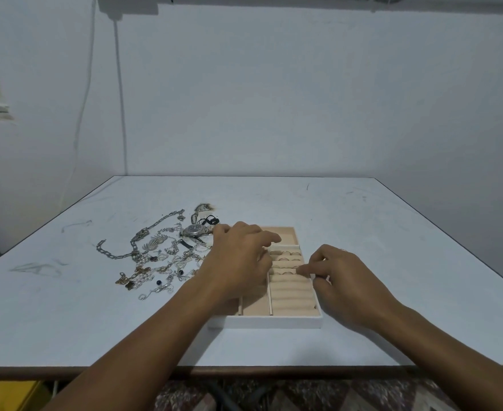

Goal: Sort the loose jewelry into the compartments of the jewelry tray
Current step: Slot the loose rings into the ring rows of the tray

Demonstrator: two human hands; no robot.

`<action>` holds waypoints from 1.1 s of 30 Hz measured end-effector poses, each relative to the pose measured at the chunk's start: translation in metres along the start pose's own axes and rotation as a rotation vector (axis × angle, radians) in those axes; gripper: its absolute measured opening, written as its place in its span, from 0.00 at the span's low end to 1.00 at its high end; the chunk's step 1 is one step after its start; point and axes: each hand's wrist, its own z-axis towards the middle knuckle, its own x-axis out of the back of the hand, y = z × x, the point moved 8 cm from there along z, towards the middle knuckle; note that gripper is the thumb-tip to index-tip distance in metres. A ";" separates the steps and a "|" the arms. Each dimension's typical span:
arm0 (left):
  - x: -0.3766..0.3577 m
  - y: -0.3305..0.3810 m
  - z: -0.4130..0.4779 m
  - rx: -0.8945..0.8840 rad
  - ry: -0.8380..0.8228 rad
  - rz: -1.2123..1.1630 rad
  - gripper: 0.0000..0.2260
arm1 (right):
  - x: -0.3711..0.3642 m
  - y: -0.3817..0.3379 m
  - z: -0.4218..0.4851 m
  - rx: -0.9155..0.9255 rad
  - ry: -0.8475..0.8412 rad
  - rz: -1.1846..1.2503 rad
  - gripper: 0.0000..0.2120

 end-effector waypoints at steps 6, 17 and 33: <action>-0.006 0.013 0.015 -0.001 -0.039 -0.007 0.14 | 0.007 0.016 0.005 -0.043 0.029 0.127 0.14; -0.053 0.064 0.047 -0.126 -0.219 0.046 0.11 | 0.041 0.089 0.018 -0.297 0.054 0.123 0.12; -0.072 0.080 0.050 -0.218 -0.300 0.277 0.07 | 0.022 0.106 0.032 -0.313 -0.059 0.024 0.05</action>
